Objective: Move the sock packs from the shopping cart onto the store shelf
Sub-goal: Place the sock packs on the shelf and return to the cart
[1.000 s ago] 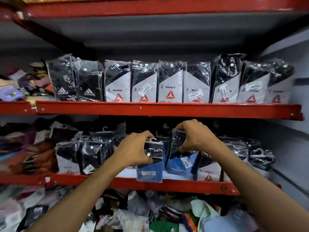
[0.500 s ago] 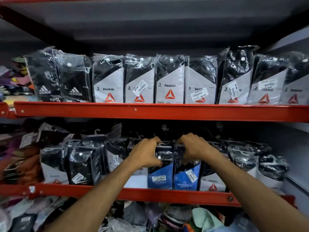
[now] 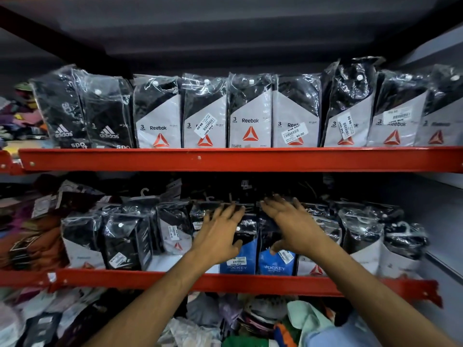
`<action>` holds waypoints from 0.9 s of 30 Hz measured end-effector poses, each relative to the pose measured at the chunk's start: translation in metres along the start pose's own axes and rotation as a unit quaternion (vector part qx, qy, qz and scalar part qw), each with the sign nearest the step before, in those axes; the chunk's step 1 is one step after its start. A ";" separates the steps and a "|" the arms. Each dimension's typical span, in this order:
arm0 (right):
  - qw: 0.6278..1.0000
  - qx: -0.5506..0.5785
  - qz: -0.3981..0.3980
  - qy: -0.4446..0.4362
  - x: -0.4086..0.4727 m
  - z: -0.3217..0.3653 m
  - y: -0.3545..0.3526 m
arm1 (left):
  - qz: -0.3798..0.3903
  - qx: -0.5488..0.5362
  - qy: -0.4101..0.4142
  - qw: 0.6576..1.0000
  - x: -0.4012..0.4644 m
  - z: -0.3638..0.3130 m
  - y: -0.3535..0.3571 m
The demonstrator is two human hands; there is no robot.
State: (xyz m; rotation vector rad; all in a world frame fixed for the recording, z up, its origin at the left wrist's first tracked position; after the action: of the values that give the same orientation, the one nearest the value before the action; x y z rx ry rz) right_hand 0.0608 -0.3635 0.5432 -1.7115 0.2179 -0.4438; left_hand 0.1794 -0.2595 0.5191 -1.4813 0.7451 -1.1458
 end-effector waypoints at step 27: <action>0.980 0.131 0.144 -0.031 -0.193 0.252 0.322 | 0.171 -0.066 -0.156 0.970 -0.395 0.049 0.292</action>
State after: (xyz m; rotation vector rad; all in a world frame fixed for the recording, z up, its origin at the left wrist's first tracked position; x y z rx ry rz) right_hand 0.0212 -0.1231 0.1620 -1.4064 0.3416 -0.1936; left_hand 0.1265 0.0462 0.1354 -1.5242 0.8272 -0.5946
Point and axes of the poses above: each hand's wrist, its own x-axis towards the middle knuckle, its own y-axis out of the palm, z = x × y, the point moved 7 cm from there along x, towards the middle knuckle, and after that the axes turned 8 degrees about z, right-handed, at the moved point
